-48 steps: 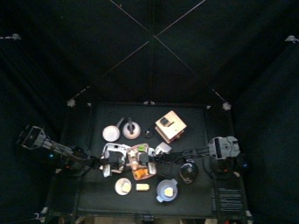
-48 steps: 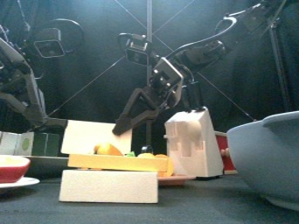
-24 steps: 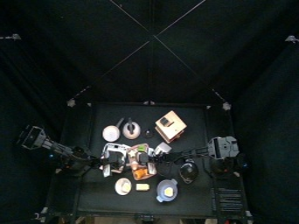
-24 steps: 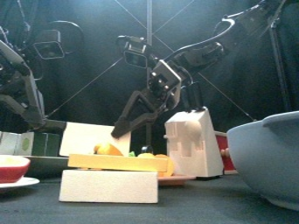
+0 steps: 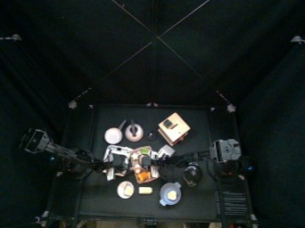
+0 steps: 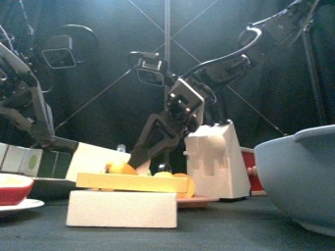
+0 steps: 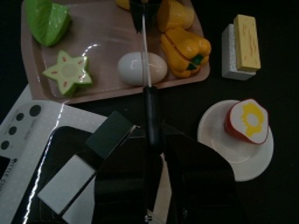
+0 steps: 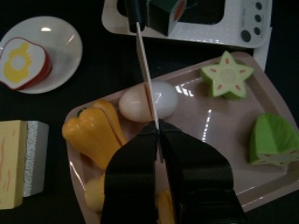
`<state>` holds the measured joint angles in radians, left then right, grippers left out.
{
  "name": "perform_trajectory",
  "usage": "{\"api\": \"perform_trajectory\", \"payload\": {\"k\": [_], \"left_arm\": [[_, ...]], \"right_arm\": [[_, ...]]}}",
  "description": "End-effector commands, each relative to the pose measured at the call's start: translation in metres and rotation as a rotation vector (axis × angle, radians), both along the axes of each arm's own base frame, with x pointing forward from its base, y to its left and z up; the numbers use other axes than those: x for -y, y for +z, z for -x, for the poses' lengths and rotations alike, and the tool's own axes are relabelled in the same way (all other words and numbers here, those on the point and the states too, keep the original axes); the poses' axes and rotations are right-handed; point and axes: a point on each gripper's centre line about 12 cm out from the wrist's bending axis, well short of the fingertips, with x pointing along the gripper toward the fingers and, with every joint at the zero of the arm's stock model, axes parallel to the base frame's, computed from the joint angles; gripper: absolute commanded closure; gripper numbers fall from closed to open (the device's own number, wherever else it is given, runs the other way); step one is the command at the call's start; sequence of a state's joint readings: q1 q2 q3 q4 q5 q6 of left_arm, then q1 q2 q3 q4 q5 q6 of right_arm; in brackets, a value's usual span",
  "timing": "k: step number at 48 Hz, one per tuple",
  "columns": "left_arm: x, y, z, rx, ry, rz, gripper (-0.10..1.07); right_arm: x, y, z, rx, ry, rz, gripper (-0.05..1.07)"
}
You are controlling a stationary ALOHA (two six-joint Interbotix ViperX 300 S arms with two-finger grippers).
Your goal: Cut egg
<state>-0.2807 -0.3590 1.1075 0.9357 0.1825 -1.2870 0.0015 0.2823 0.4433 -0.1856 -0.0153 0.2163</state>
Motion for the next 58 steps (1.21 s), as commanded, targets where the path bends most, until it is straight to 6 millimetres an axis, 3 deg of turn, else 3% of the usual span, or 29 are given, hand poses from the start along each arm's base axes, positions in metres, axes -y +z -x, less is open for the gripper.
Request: {"api": "perform_trajectory", "payload": {"k": [1,37,58], "left_arm": [[-0.001,-0.003,0.000,-0.010,0.004,0.002,0.58],[-0.001,-0.002,0.000,-0.006,0.003,0.002,0.58],[-0.001,0.033,-0.004,0.127,-0.015,0.005,0.58]], "right_arm": [[0.006,0.007,-0.003,0.020,-0.022,-0.011,0.70],[0.006,0.009,-0.007,0.026,-0.023,-0.010,0.70],[0.008,0.066,-0.003,0.131,-0.018,0.006,0.70]]}}
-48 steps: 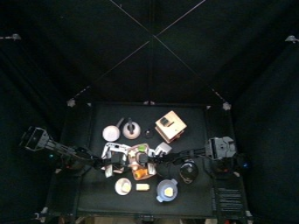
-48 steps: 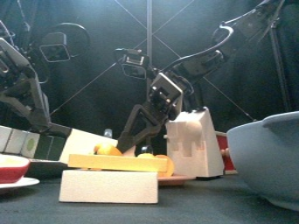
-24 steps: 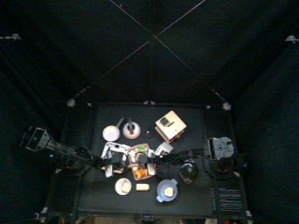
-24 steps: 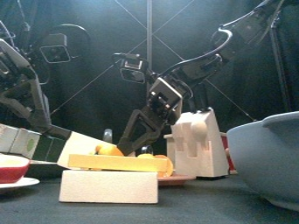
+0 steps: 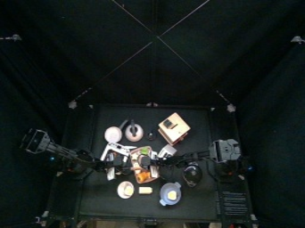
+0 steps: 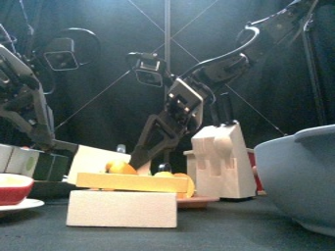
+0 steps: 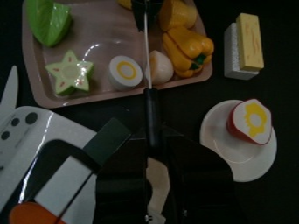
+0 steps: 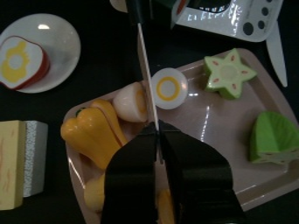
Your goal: Cut egg
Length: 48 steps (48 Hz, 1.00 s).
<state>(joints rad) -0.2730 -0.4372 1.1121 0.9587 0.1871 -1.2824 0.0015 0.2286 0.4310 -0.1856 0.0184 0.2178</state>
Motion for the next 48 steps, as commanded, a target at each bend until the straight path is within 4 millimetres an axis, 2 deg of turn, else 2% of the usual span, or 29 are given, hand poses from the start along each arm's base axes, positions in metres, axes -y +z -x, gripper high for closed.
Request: {"api": "perform_trajectory", "payload": {"k": [1,6,11,21,29,36,48], "left_arm": [[0.002,0.017,-0.006,0.060,-0.008,0.008,0.58],[0.000,0.022,-0.005,0.080,-0.003,0.010,0.58],[-0.004,0.028,-0.005,0.102,0.006,0.006,0.58],[-0.014,0.042,-0.006,0.160,0.025,-0.005,0.58],[-0.018,0.046,0.002,0.188,0.037,0.006,0.58],[-0.018,0.042,0.008,0.182,0.039,0.009,0.58],[-0.019,0.039,0.009,0.174,0.040,0.007,0.58]], "right_arm": [[0.007,0.042,-0.002,0.101,-0.011,0.005,0.70],[0.007,0.052,-0.001,0.124,-0.008,0.009,0.69],[0.007,0.060,0.001,0.146,-0.014,0.001,0.63],[0.008,0.072,0.008,0.173,-0.028,-0.018,0.39],[0.006,0.077,0.012,0.185,-0.027,-0.025,0.25],[0.004,0.083,0.016,0.198,-0.023,-0.027,0.24],[0.003,0.104,0.037,0.241,-0.019,-0.022,0.24]]}}
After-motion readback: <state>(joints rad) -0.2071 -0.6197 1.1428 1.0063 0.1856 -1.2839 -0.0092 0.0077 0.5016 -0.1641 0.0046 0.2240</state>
